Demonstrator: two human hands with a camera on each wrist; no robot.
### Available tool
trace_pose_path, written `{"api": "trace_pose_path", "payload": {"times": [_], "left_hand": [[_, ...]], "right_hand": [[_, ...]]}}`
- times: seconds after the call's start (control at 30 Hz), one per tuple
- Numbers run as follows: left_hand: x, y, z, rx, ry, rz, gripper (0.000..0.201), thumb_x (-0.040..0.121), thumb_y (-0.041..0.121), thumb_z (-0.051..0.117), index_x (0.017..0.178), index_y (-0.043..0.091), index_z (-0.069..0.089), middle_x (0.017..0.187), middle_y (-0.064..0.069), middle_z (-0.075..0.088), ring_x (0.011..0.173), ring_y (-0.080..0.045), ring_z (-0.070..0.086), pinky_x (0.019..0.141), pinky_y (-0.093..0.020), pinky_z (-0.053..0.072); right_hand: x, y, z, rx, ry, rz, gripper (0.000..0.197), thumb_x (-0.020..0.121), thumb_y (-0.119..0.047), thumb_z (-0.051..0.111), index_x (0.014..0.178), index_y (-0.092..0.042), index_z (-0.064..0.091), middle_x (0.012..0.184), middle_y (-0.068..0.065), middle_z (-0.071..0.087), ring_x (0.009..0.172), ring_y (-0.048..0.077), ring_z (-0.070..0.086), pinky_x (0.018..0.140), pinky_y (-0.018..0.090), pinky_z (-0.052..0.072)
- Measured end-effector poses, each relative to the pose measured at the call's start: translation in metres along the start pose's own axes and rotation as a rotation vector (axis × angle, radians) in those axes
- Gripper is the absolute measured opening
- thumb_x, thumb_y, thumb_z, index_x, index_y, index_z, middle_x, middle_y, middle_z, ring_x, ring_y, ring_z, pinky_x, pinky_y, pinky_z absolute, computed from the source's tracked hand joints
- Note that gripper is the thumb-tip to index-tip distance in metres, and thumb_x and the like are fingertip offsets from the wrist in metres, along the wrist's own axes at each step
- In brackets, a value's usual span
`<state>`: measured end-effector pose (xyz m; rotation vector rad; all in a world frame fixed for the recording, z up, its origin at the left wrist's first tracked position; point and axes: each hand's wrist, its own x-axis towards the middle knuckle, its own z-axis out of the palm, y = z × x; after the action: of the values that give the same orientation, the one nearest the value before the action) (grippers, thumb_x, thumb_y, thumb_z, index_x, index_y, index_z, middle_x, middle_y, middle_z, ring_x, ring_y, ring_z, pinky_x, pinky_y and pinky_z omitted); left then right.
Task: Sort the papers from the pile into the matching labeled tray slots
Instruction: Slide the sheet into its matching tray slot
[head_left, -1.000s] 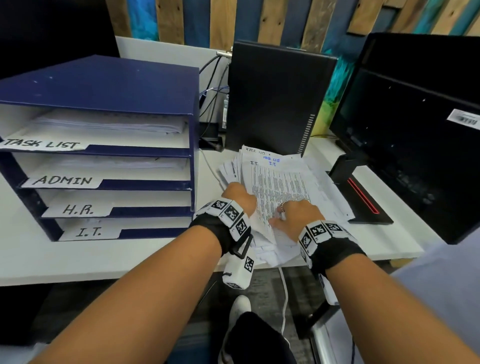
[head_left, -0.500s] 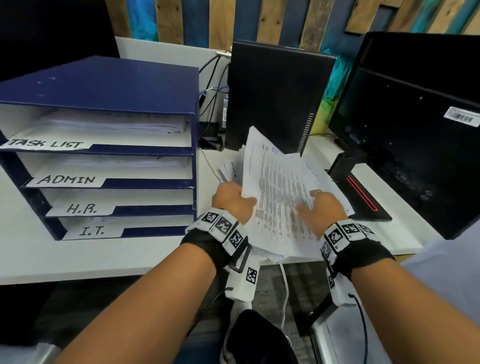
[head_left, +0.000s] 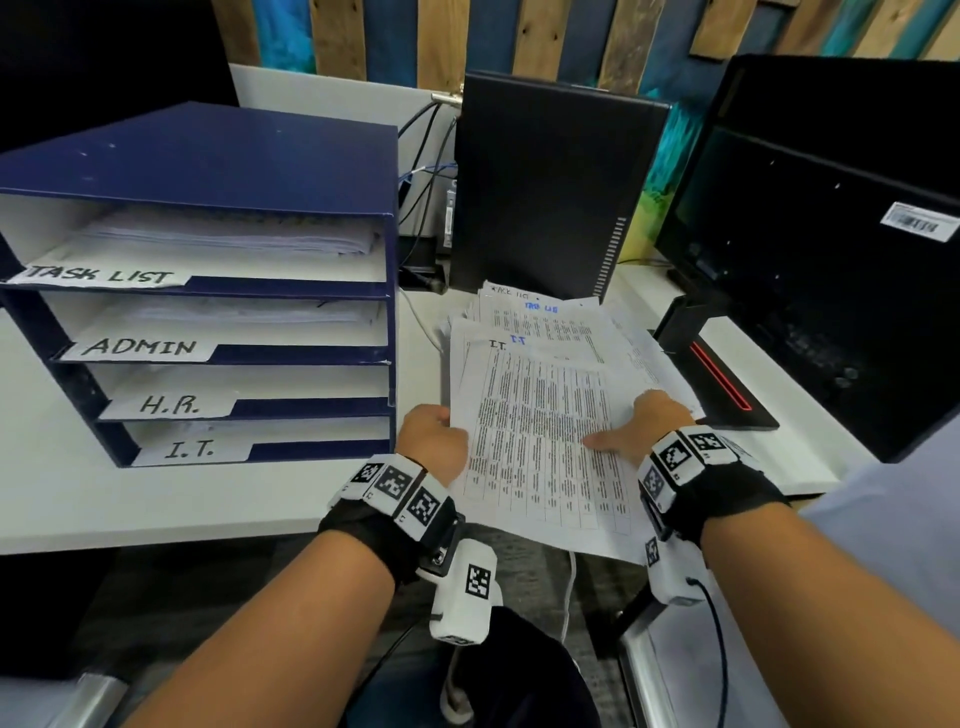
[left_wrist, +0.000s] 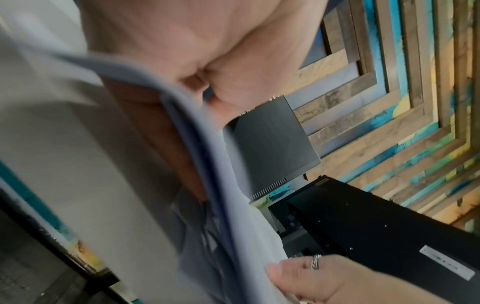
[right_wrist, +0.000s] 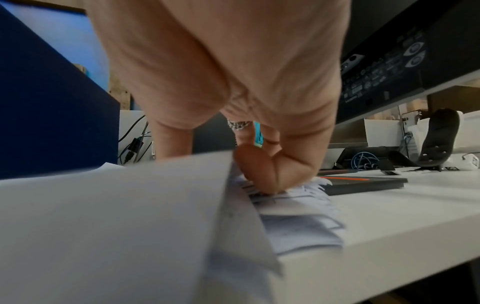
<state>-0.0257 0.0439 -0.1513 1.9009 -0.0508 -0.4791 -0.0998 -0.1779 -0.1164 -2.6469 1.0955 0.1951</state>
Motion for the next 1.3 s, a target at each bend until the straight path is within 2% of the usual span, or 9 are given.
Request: {"api": "trace_pose_path", "payload": {"times": [0.1,0.23,0.37,0.53,0.7,0.83,1.07,1.17,1.3], "left_hand": [[0.002,-0.003,-0.007,-0.086,-0.051,-0.094,0.023,0.089,-0.010,0.052,0.083,0.010,0.062,0.107,-0.011,0.064,0.101,-0.027,0.062,0.095,-0.046,0.052],[-0.004,-0.012,-0.010,-0.216,-0.085,-0.117,0.015,0.082,-0.002,0.058,0.092,-0.002,0.070,0.101,-0.023,0.071,0.096,-0.041,0.069,0.083,-0.064,0.053],[0.005,-0.019,-0.008,-0.195,-0.057,-0.104,0.017,0.088,-0.001,0.057,0.093,0.004,0.073,0.099,-0.017,0.072,0.091,-0.033,0.070,0.085,-0.057,0.056],[0.000,-0.009,-0.007,-0.129,-0.054,-0.091,0.023,0.092,0.003,0.046,0.100,-0.005,0.066,0.099,-0.017,0.070,0.090,-0.033,0.068,0.084,-0.051,0.057],[0.003,0.003,-0.006,-0.025,-0.019,-0.098,0.050,0.099,0.048,0.040,0.109,0.004,0.062,0.103,-0.014,0.070,0.093,-0.032,0.068,0.085,-0.047,0.058],[0.004,0.004,-0.003,0.193,0.040,0.020,0.042,0.097,0.034,0.056,0.124,0.002,0.051,0.117,-0.012,0.064,0.103,-0.030,0.064,0.089,-0.043,0.055],[-0.017,-0.001,0.005,0.085,0.249,0.253,0.016,0.096,0.014,0.058,0.111,0.017,0.056,0.103,0.004,0.064,0.091,-0.019,0.064,0.083,-0.034,0.056],[-0.027,-0.001,0.003,-0.102,0.208,0.296,0.018,0.094,0.010,0.061,0.100,0.027,0.060,0.099,0.008,0.069,0.089,-0.017,0.069,0.082,-0.041,0.059],[-0.042,-0.005,-0.009,-0.245,0.149,0.279,0.022,0.093,0.011,0.065,0.113,0.020,0.069,0.106,0.004,0.074,0.092,-0.015,0.072,0.083,-0.043,0.060]], "right_hand": [[-0.009,0.005,-0.006,0.088,0.033,0.017,0.067,0.079,-0.038,0.083,0.130,-0.007,0.053,0.126,0.009,0.059,0.111,0.024,0.060,0.075,0.028,0.042],[-0.011,0.011,-0.009,0.111,0.044,0.039,0.043,0.085,-0.019,0.078,0.122,-0.005,0.060,0.120,0.012,0.064,0.103,0.026,0.062,0.080,0.030,0.048],[0.002,0.020,-0.016,0.156,0.118,0.091,0.026,0.089,-0.010,0.070,0.114,-0.005,0.062,0.096,0.009,0.063,0.080,0.027,0.060,0.072,0.032,0.049],[0.018,0.009,-0.020,0.173,0.209,0.035,0.008,0.093,-0.011,0.062,0.098,-0.005,0.061,0.085,0.007,0.060,0.075,0.027,0.058,0.067,0.031,0.044],[0.028,-0.019,-0.009,0.264,0.166,-0.041,0.023,0.090,-0.010,0.065,0.113,-0.010,0.064,0.102,0.009,0.065,0.096,0.030,0.062,0.077,0.032,0.048],[0.028,-0.025,-0.009,0.329,0.126,-0.016,0.049,0.086,-0.012,0.068,0.134,-0.015,0.058,0.125,0.011,0.065,0.113,0.029,0.062,0.093,0.033,0.052],[0.014,-0.012,0.001,0.386,0.085,-0.087,0.064,0.088,-0.038,0.072,0.142,-0.011,0.049,0.143,0.006,0.056,0.130,0.027,0.053,0.113,0.041,0.039],[0.002,-0.006,-0.001,0.585,0.087,-0.114,0.082,0.086,-0.047,0.073,0.148,-0.006,0.039,0.143,0.010,0.056,0.130,0.029,0.053,0.113,0.043,0.039],[-0.014,0.004,-0.013,0.812,0.176,-0.154,0.088,0.083,-0.047,0.076,0.151,-0.007,0.035,0.135,0.010,0.059,0.123,0.026,0.058,0.099,0.033,0.044]]}}
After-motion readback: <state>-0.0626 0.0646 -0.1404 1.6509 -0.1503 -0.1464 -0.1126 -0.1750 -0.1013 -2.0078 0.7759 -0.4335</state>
